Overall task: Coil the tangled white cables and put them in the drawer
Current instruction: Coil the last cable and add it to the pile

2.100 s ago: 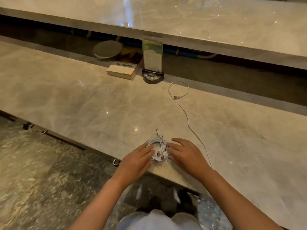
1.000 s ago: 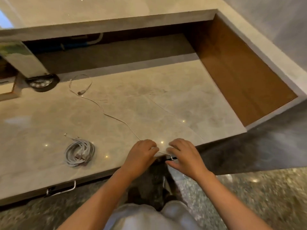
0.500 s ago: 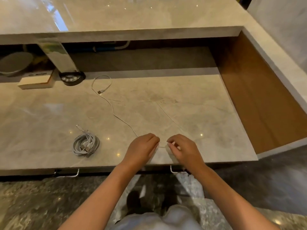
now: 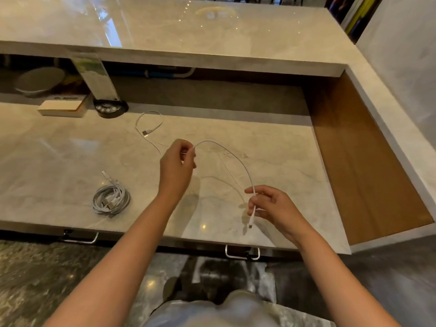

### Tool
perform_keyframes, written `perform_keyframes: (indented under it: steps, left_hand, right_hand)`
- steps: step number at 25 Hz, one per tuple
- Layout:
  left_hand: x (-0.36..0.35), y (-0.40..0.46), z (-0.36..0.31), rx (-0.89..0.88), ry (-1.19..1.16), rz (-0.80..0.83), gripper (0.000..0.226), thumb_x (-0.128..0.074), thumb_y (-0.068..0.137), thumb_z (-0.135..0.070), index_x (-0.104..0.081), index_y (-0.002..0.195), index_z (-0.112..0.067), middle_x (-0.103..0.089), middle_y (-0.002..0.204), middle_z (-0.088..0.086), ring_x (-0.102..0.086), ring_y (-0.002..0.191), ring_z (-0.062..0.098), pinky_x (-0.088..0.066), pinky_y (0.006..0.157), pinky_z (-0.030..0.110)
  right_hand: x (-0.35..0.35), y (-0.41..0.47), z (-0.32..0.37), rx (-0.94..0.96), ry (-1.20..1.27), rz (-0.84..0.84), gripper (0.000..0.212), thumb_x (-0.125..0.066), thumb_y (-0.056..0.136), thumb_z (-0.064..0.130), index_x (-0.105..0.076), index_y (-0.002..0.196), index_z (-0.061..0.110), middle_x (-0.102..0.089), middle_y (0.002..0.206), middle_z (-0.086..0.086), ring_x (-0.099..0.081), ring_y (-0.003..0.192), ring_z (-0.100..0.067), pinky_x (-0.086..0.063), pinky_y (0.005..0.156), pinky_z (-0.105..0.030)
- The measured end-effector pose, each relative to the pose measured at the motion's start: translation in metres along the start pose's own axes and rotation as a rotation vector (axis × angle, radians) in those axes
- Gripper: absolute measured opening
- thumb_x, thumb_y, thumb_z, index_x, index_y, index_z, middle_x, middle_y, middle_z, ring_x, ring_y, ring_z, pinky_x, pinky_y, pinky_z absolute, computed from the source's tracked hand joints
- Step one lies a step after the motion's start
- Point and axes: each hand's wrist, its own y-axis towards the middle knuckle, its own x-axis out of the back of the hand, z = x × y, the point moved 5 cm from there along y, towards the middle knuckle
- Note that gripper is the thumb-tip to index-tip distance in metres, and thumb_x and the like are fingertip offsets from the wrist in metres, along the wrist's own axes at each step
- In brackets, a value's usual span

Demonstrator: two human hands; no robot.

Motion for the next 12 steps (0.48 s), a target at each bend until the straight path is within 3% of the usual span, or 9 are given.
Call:
perform_keyframes:
  steps: [4, 7, 10, 12]
  left_hand:
    - [0.001, 0.001, 0.020, 0.319, -0.245, 0.085, 0.015, -0.049, 0.093, -0.007, -0.057, 0.082, -0.013, -0.058, 0.076, 0.005, -0.056, 0.054, 0.008, -0.056, 0.066, 0.036]
    - [-0.015, -0.004, 0.019, 0.518, -0.445, 0.187, 0.013, -0.050, 0.094, -0.007, -0.057, 0.083, -0.010, -0.057, 0.074, 0.007, -0.057, 0.061, 0.015, -0.056, 0.062, 0.029]
    - [-0.034, -0.002, 0.011, 0.769, -1.016, 0.173, 0.019, -0.045, 0.095, -0.003, -0.053, 0.078, -0.007, -0.056, 0.064, 0.005, -0.059, 0.057, 0.011, -0.058, 0.060, 0.026]
    - [-0.039, 0.009, 0.007, 0.884, -1.286, 0.135, 0.022, -0.043, 0.095, -0.001, -0.051, 0.075, -0.004, -0.057, 0.056, 0.005, -0.061, 0.048, 0.009, -0.058, 0.056, 0.024]
  right_hand:
    - [0.000, 0.011, 0.015, -0.065, 0.151, 0.008, 0.018, -0.049, 0.091, -0.001, -0.065, 0.096, 0.006, -0.067, 0.070, -0.007, -0.064, 0.060, -0.017, -0.055, 0.057, -0.022]
    - [-0.006, 0.027, 0.019, -0.038, -0.185, -0.078, 0.016, -0.054, 0.090, 0.007, -0.066, 0.099, 0.013, -0.071, 0.093, -0.006, -0.067, 0.083, -0.017, -0.055, 0.072, -0.025]
    - [-0.038, 0.045, 0.028, 0.033, -0.270, 0.004, 0.023, -0.055, 0.091, 0.013, -0.064, 0.112, 0.016, -0.065, 0.111, 0.007, -0.061, 0.098, -0.002, -0.052, 0.075, -0.018]
    - [-0.062, 0.055, 0.034, 0.085, -0.278, 0.043, 0.025, -0.055, 0.091, 0.011, -0.063, 0.115, 0.014, -0.066, 0.105, 0.008, -0.060, 0.084, 0.007, -0.048, 0.065, -0.009]
